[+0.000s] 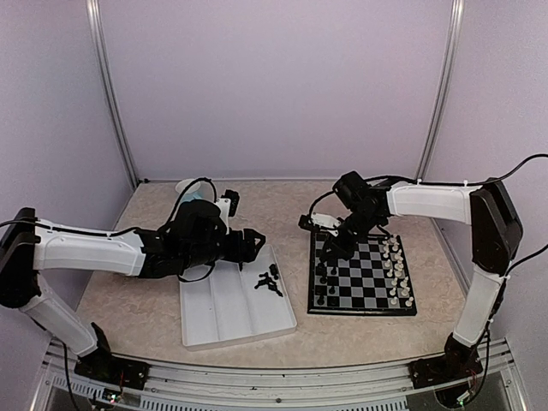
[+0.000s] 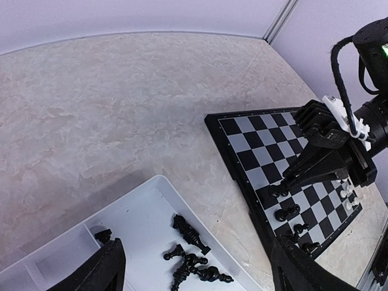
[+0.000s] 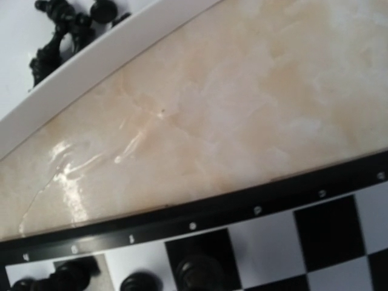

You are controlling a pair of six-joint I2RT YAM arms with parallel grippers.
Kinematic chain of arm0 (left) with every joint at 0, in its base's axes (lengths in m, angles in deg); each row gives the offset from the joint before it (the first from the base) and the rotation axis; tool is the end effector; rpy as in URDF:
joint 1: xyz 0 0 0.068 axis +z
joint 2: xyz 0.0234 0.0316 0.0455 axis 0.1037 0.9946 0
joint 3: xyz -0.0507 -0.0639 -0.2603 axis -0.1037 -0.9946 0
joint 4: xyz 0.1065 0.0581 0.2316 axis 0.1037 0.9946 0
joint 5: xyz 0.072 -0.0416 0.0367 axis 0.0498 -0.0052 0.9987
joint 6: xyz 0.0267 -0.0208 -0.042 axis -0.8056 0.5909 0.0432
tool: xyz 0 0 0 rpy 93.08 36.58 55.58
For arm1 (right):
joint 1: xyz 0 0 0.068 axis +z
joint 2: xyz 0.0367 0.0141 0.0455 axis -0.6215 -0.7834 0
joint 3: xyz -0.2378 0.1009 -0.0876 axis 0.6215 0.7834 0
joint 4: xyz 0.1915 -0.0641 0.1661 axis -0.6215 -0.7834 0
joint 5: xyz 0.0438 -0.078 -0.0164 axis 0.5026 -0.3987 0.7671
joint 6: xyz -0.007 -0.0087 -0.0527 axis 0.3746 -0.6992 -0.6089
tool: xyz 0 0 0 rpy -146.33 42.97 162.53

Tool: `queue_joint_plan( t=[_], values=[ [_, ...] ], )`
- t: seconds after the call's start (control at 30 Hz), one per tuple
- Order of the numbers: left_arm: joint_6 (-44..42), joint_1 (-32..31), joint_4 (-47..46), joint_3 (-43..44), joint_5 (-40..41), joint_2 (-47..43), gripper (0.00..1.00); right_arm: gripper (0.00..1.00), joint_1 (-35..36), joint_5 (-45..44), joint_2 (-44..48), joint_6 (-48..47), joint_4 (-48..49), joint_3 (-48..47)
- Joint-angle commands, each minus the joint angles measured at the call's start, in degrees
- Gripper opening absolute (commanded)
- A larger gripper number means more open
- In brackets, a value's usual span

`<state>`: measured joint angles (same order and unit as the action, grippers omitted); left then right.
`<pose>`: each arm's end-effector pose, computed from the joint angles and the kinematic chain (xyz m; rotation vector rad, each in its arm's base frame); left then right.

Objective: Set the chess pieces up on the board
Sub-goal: Place the king on d8.

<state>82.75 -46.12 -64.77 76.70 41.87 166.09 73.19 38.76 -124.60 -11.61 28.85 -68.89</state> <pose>0.2080 -0.2552 0.2290 0.3130 2.0826 -0.6565 0.3017 0.2245 0.2063 -1.4914 2.2696 0.5223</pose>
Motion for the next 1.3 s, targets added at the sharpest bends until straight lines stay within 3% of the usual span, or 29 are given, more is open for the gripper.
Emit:
queue_joint_plan(
  t=[0.0, 0.47, 0.93, 1.27],
  values=[
    [-0.1, 0.1, -0.6, 0.0, 0.2, -1.1, 0.82, 0.00, 0.7, 1.4, -1.1, -0.9, -1.5, 1.3],
    [0.0, 0.1, -0.5, 0.1, 0.1, -0.5, 0.82, 0.00, 1.1, 0.8, -2.4, -0.4, -1.0, 0.9],
    [0.1, 0.1, -0.7, 0.0, -0.1, -0.1, 0.82, 0.17, 1.6, -1.0, -3.5, 0.1, -0.9, -0.3],
    [0.5, 0.1, -0.5, -0.1, -0.5, -0.3, 0.82, 0.20, 1.6, -1.4, -3.4, 0.1, -0.4, -0.3]
  ],
)
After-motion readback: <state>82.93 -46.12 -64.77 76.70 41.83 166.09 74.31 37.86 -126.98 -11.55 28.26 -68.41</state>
